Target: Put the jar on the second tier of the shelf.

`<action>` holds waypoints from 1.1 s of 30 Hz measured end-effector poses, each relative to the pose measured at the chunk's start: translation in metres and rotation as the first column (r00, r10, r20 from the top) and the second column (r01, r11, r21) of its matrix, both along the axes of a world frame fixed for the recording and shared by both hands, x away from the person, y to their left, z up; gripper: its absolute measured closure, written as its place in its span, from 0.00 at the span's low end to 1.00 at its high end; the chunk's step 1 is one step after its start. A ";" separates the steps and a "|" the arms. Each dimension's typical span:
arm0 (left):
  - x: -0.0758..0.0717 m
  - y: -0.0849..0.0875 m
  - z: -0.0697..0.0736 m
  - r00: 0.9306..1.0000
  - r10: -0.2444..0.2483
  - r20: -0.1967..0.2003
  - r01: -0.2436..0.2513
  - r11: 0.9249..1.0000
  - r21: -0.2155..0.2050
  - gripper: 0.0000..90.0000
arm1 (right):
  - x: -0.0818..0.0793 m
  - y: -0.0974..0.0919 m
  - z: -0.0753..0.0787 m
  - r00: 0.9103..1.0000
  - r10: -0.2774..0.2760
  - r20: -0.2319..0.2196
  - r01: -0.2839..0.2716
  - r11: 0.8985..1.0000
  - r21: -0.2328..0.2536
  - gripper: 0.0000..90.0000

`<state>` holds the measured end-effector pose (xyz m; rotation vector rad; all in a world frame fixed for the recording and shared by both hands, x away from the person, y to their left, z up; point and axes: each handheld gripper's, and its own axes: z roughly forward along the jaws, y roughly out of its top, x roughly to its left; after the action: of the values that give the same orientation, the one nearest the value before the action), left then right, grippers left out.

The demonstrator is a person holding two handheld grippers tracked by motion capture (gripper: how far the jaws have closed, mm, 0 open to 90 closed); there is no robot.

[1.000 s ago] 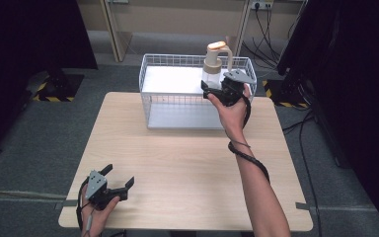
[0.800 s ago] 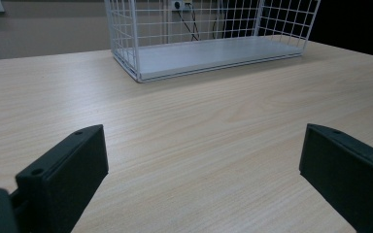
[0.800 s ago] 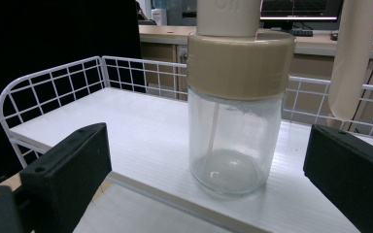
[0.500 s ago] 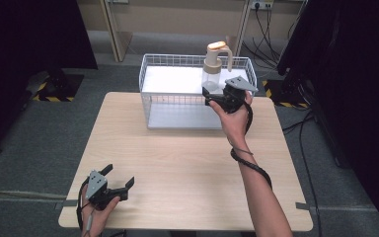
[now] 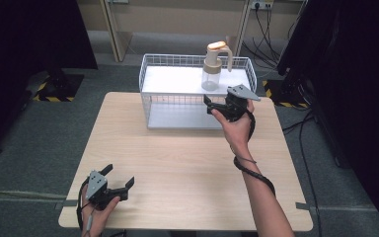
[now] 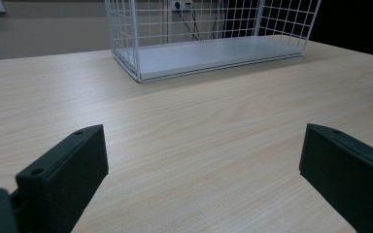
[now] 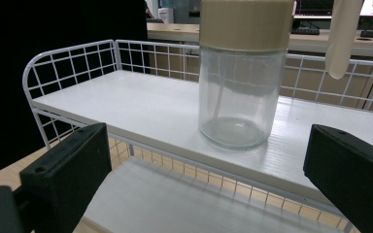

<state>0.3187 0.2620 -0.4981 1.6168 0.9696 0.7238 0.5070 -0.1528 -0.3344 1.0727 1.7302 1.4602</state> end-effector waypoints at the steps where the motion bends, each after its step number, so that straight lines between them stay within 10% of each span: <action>1: 0.000 0.000 0.000 1.000 0.000 0.000 0.000 1.000 0.001 0.03 | -0.002 -0.001 -0.001 1.000 0.000 0.001 0.000 1.000 -0.003 0.04; 33: 0.000 0.000 0.000 1.000 0.003 0.002 -0.003 1.000 0.005 0.03 | -0.036 -0.023 -0.036 1.000 -0.002 -0.019 0.000 0.998 -0.068 0.04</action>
<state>0.3184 0.2617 -0.4981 1.6191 0.9693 0.7299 0.4705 -0.1761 -0.3702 1.0547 1.7799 1.3842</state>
